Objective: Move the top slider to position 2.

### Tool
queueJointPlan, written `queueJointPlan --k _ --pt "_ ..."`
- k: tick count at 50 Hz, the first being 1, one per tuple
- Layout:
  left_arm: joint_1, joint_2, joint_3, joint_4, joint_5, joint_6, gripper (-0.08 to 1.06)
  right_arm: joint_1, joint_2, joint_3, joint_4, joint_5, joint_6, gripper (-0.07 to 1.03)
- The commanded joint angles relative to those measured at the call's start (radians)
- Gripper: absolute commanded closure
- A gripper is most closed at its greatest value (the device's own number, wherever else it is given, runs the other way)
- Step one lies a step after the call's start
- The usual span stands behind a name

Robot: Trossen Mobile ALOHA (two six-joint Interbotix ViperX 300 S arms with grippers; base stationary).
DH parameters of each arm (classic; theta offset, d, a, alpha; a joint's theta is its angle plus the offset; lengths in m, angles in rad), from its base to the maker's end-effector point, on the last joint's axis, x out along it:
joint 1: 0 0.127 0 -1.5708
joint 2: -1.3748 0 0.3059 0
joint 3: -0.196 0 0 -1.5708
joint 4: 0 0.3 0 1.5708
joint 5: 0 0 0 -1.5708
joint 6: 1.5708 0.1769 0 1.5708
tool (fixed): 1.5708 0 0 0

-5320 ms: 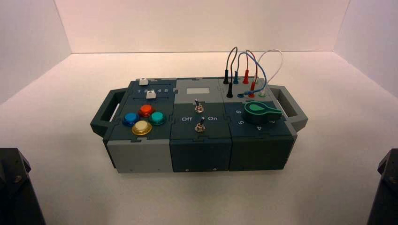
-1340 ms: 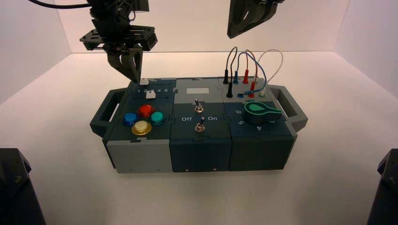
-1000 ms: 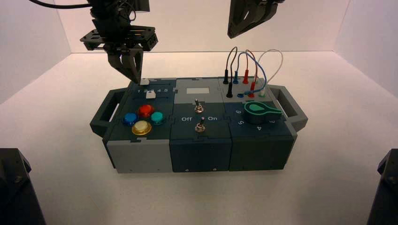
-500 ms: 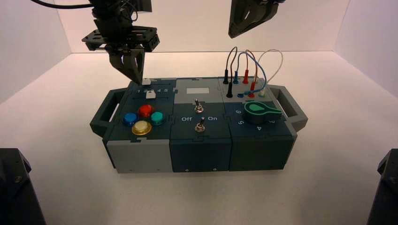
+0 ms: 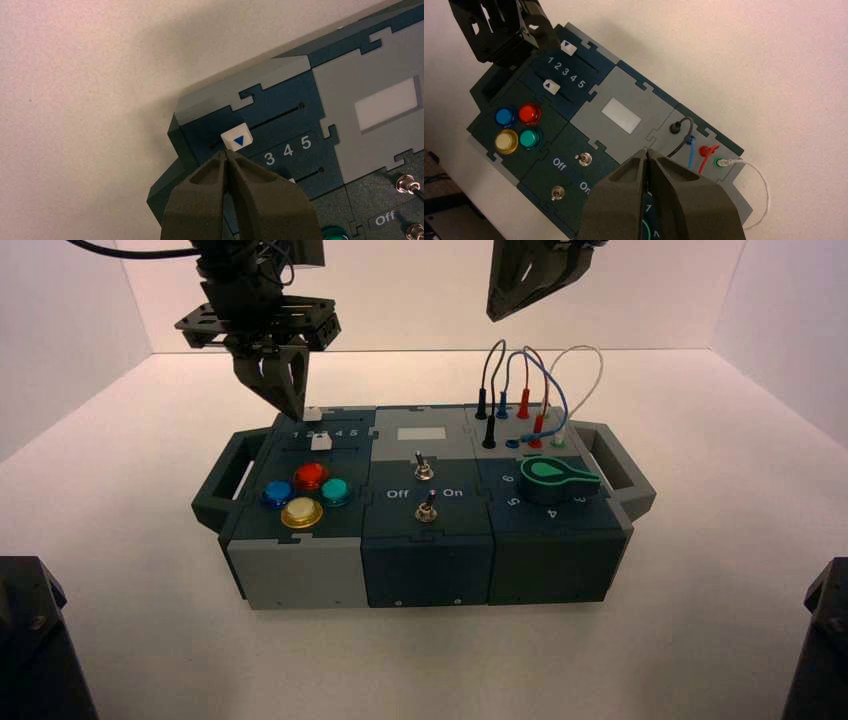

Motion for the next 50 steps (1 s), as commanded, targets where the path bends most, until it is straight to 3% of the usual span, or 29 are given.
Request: queueJointPlan --k 1,27,50 --pt "-0.008 -0.018 -0.023 -0.002 -0.003 0.003 1.01 -0.002 -0.014 -0.012 -0.002 -0.008 -0.003 0.98" --pt "-0.008 -0.029 -0.014 0.005 0.018 0.005 1.01 -0.006 -0.018 -0.009 -0.005 -0.006 -0.003 0.98" --pt "-0.028 -0.140 0.009 -0.002 0.086 -0.006 1.01 -0.028 -0.015 -0.009 -0.003 -0.005 -0.002 0.98"
